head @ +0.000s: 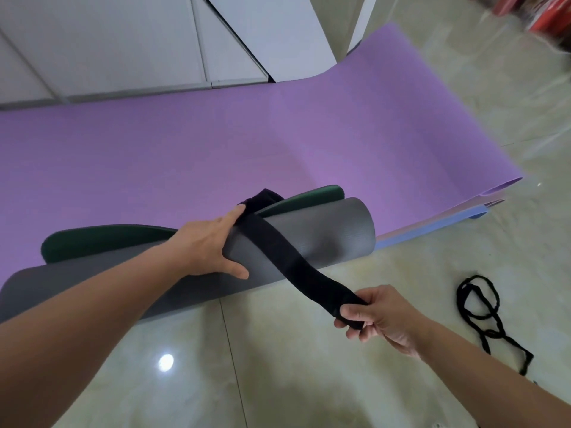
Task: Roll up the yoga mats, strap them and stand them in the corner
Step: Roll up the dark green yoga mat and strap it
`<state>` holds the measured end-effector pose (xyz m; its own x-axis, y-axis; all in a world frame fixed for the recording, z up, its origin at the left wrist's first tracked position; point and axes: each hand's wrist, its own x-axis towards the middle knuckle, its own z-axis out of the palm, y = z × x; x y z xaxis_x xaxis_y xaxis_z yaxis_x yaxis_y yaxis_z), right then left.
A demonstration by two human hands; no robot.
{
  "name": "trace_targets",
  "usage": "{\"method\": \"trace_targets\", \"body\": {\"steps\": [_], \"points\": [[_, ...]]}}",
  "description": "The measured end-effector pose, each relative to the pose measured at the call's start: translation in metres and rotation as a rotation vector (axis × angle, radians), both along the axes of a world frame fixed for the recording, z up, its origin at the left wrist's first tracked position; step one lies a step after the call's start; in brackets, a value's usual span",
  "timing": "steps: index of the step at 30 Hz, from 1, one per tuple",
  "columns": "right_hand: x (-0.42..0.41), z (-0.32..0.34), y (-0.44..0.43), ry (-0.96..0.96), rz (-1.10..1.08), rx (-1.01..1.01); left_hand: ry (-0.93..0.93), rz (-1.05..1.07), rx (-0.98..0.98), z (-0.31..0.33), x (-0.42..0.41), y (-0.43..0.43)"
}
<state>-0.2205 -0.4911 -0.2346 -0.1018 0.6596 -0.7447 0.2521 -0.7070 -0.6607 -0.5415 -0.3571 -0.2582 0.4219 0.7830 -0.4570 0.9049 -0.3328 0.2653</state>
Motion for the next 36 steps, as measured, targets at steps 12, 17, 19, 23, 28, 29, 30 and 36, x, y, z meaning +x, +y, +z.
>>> {"method": "trace_targets", "body": {"steps": [12,17,19,23,28,29,30,36], "points": [[-0.050,0.082,0.082,0.281,0.034,0.406,0.046,0.021,0.137,-0.011,0.005,-0.025],[-0.064,0.090,0.108,-0.053,0.138,0.467,0.216,-0.016,0.200,-0.014,0.012,-0.041],[-0.061,0.086,0.116,-0.364,0.170,0.531,0.226,-0.009,0.221,-0.014,0.014,-0.043],[-0.057,0.081,0.118,-0.610,0.324,0.567,0.179,0.009,0.292,-0.017,0.014,-0.050],[-0.106,0.055,0.095,-0.677,0.839,0.704,0.162,0.029,0.321,-0.018,0.016,-0.054],[-0.120,0.044,0.087,-0.753,0.960,0.744,0.160,0.036,0.320,-0.018,0.016,-0.054],[-0.133,0.031,0.079,-0.846,1.073,0.779,0.157,0.044,0.317,-0.017,0.016,-0.053],[-0.146,-0.007,0.066,-1.021,1.088,1.010,0.170,0.058,0.314,-0.012,0.015,-0.051]]}}
